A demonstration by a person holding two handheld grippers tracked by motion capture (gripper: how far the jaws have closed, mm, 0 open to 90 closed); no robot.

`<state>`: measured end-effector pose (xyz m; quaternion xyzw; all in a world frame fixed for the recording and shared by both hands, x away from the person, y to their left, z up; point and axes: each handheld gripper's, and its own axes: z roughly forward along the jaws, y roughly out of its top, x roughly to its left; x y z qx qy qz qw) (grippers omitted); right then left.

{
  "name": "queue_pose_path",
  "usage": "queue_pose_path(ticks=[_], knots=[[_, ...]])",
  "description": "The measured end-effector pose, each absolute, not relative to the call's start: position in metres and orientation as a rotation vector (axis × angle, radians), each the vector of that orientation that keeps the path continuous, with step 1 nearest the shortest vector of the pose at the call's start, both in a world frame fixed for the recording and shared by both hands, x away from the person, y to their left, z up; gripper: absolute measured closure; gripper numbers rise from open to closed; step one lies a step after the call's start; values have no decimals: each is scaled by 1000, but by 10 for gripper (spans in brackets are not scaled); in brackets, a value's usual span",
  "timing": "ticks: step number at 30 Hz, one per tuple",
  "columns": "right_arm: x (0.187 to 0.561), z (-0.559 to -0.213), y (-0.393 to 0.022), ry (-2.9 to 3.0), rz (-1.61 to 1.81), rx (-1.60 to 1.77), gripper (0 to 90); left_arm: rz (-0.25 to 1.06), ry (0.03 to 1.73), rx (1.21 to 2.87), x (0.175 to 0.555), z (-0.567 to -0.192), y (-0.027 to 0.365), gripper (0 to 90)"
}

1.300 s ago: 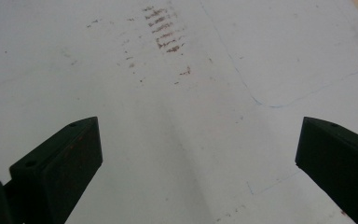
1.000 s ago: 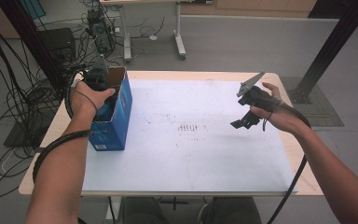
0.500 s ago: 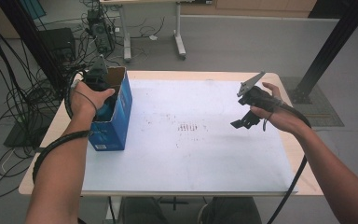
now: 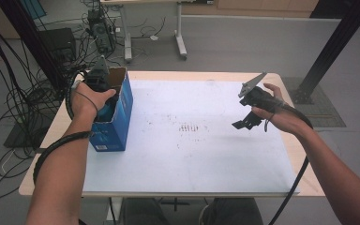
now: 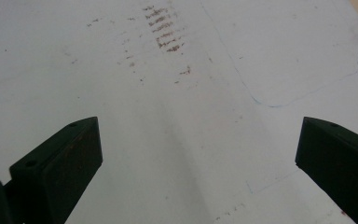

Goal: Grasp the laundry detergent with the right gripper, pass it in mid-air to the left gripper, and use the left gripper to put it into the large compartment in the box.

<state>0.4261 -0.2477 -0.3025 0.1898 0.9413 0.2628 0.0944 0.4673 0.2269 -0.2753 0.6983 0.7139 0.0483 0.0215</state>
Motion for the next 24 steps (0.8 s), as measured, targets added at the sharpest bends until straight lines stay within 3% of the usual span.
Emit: queue_pose_path(ticks=[24], knots=[[426,-302,-245,2791,780,554,4,151,2210,2158,467,-274,229,335]])
